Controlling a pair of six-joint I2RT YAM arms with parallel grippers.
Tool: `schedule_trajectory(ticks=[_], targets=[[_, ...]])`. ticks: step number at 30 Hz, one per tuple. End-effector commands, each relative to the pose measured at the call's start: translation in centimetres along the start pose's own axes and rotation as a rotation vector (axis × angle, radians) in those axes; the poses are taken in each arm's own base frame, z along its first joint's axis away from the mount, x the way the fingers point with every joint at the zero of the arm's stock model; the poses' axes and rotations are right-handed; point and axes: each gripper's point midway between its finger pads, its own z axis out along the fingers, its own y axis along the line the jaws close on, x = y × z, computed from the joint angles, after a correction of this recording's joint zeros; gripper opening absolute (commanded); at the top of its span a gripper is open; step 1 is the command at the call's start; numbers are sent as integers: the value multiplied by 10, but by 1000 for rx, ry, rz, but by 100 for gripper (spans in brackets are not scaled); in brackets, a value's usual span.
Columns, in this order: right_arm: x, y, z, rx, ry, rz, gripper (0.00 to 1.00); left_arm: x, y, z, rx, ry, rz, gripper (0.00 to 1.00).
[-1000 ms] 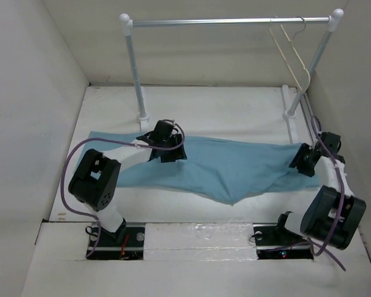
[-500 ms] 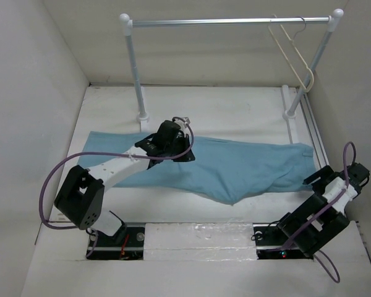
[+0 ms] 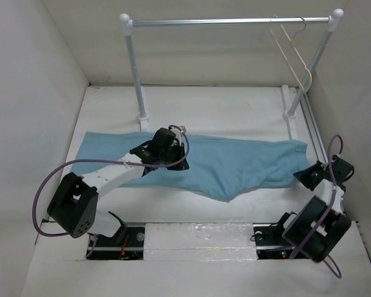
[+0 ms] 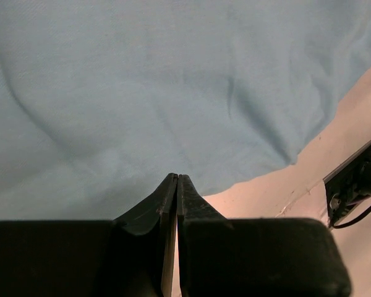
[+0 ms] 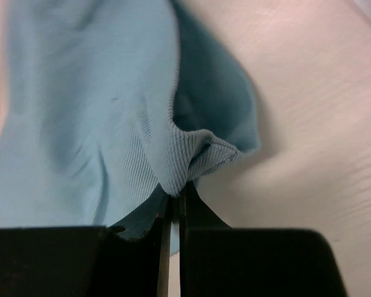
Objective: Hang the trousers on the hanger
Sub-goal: Fold the trousers at the center of the board.
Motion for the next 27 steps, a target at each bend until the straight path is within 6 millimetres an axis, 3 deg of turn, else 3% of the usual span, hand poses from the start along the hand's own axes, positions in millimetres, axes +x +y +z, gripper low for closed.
schedule_trajectory(ticks=[1, 2, 3, 4, 7, 10, 11, 12, 13, 14, 16, 17, 18, 20, 21, 23, 25, 27], targets=[[-14, 62, -33, -119, -78, -199, 0, -12, -6, -14, 6, -56, 33, 0], [-14, 77, -58, -131, -133, -251, 0, -13, -5, -15, -2, -58, 27, 0], [-16, 83, -70, -118, -170, -279, 0, -12, -5, -15, -2, -56, 26, 0], [-15, 105, -86, -160, -196, -330, 0, -11, -5, -15, 2, -52, 21, 0], [-2, 128, -123, -209, -238, -376, 0, -1, -2, -12, 7, -31, 9, 0], [-12, 156, -156, -256, -306, -421, 0, 13, 8, -6, -9, -4, 5, 0], [-18, 177, -175, -307, -335, -468, 0, 16, 10, -4, -10, 4, 5, 0], [-23, 198, -182, -341, -314, -522, 0, 24, 16, 0, -25, 20, -11, 0], [-23, 199, -182, -341, -314, -523, 0, 24, 16, 0, -26, 20, -11, 0], [-28, 223, -202, -407, -337, -582, 0, 27, 18, 3, -30, 39, -18, 0], [-31, 246, -206, -436, -316, -633, 0, 32, 16, 7, -30, 61, -39, 0], [-26, 262, -212, -480, -307, -679, 0, 35, 15, 10, -43, 71, -36, 0], [-33, 279, -228, -516, -339, -692, 0, 43, 7, 12, -43, 82, -14, 0], [-31, 304, -222, -558, -303, -735, 0, 47, -2, 17, -54, 71, -8, 0], [-26, 324, -237, -620, -308, -764, 0, 50, -8, 19, -46, 70, -3, 0], [-21, 346, -233, -653, -291, -800, 0, 64, -22, 29, -44, 93, 2, 0], [-20, 362, -243, -672, -312, -820, 0, 85, -35, 37, -34, 142, 20, 0], [-15, 376, -240, -716, -293, -844, 0, 101, -36, 48, -79, 166, 22, 0]])
